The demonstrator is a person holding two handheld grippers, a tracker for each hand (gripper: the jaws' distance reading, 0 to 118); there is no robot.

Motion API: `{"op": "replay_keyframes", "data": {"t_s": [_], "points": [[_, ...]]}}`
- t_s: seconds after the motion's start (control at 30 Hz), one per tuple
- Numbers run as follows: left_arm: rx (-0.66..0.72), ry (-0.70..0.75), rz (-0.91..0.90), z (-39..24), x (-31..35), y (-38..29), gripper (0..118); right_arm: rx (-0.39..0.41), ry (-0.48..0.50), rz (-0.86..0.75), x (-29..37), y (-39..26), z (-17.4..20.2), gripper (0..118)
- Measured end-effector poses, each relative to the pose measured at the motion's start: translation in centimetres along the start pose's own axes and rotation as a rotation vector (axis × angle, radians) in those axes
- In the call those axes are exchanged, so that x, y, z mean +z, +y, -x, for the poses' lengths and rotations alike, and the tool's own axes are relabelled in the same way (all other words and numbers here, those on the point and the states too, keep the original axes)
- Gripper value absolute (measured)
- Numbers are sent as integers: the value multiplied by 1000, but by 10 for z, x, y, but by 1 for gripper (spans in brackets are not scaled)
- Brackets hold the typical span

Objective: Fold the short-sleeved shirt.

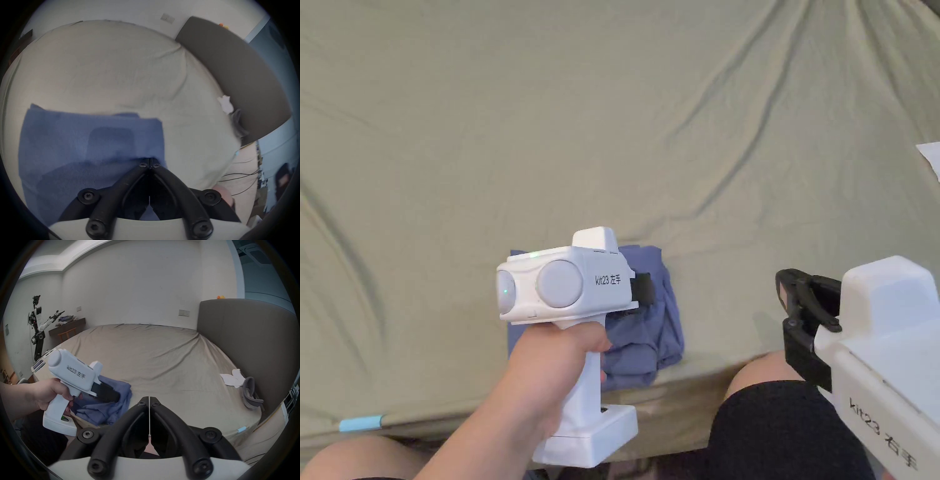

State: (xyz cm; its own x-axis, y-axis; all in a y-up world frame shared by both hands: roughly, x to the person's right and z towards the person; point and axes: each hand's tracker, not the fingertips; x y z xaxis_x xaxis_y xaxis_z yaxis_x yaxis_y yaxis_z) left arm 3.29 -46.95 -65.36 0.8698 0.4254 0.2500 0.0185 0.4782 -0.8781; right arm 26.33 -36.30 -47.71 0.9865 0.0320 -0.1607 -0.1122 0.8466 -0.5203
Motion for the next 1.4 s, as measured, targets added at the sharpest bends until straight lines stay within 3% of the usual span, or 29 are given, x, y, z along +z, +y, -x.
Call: {"op": "replay_keyframes", "data": {"t_s": [0.13, 0.33, 0.47, 0.57, 0.6, 0.63, 0.67, 0.7, 0.73, 0.77, 0.83, 0.93, 1.03, 1.1, 1.13, 1.17, 1.2, 1.27, 1.3, 1.33, 1.4], "points": [[-18, -70, -191, 32, 79, -7, 0, 34, 120, 60, -31, 11, 29, 1], [-70, 20, -276, 94, 148, -46, 0, -136, 453, 297, -132, 25, 74, 1], [60, -39, -263, 133, 148, -67, 0, -117, 462, 470, -203, 17, 83, 1], [133, -146, -209, 158, 135, -70, 0, -32, 382, 593, -236, -2, 76, 1], [152, -168, -198, 163, 132, -70, 0, -98, 460, 606, -238, -7, 69, 1], [170, -202, -191, 171, 127, -69, 13, -220, 513, 547, -241, -7, 58, 1], [179, -238, -177, 181, 121, -64, 46, -308, 505, 607, -245, -10, 46, 1], [198, -263, -180, 187, 116, -63, 77, -334, 492, 617, -248, -12, 40, 1], [226, -302, -162, 194, 108, -61, 97, -341, 497, 613, -248, -14, 33, 1], [267, -375, -110, 203, 99, -56, 107, -319, 506, 604, -250, -17, 29, 1], [363, -439, -59, 222, 80, -45, 107, -342, 538, 595, -253, -22, 24, 1], [409, -435, 25, 242, 50, -30, 107, -443, 567, 601, -254, -27, 18, 1], [400, -659, 17, 248, 28, -23, 106, -452, 580, 582, -248, -30, 19, 1], [465, -677, 107, 238, 11, -13, 102, -445, 584, 571, -246, -31, 20, 1], [466, -721, 83, 234, 7, -8, 91, -445, 587, 567, -245, -31, 21, 1], [466, -697, 120, 229, -2, -4, 56, -445, 590, 561, -244, -31, 21, 1], [426, -586, 164, 216, -11, -3, 25, -446, 590, 557, -242, -32, 22, 1], [276, -468, 172, 205, -24, -8, 24, -446, 576, 555, -240, -31, 23, 1], [330, -600, 154, 213, -19, -5, 24, -448, 571, 556, -238, -30, 23, 1], [368, -592, 193, 222, -24, -1, 24, -456, 568, 546, -234, -28, 24, 1], [305, -526, 190, 223, -15, 3, 24, -408, 539, 516, -231, -26, 17, 0]]}}
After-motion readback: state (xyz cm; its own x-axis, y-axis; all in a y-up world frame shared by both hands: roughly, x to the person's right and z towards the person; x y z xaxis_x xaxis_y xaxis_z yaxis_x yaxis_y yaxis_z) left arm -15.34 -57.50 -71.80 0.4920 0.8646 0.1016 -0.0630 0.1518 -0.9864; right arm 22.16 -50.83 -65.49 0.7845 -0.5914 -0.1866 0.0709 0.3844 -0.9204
